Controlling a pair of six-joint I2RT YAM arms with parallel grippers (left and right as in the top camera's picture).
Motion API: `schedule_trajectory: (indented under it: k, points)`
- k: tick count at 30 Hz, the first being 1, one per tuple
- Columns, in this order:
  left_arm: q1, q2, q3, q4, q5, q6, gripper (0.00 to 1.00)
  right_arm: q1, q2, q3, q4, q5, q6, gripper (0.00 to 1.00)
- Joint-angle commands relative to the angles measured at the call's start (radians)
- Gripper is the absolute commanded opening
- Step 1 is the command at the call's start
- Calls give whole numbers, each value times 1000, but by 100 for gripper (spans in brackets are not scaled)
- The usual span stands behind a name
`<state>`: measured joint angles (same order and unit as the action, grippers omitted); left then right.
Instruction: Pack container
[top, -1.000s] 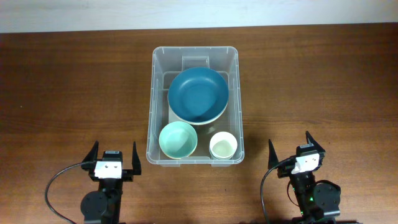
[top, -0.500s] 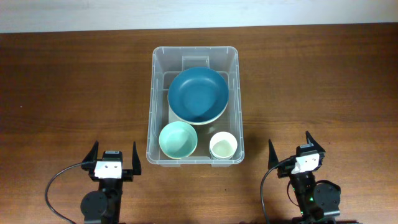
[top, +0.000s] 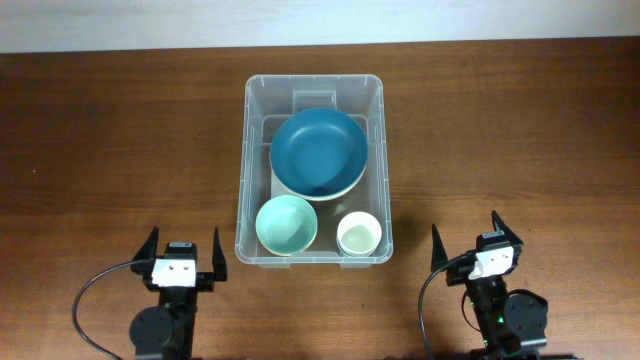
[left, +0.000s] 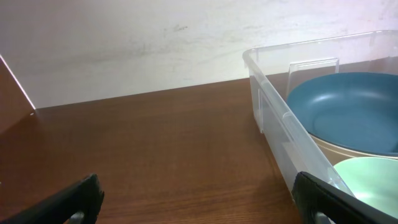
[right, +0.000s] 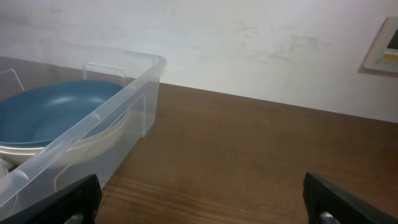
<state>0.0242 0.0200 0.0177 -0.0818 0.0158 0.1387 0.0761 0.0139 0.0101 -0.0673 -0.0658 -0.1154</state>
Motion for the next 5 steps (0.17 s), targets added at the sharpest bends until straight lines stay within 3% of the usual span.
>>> schedule_trajectory:
  k: [1, 5]
  points:
    - [5, -14, -9, 3, 14, 16, 99, -6, -8, -5, -5, -10, 0, 99]
    - [5, -14, -9, 3, 14, 16, 99, -6, -8, -5, -5, -10, 0, 99]
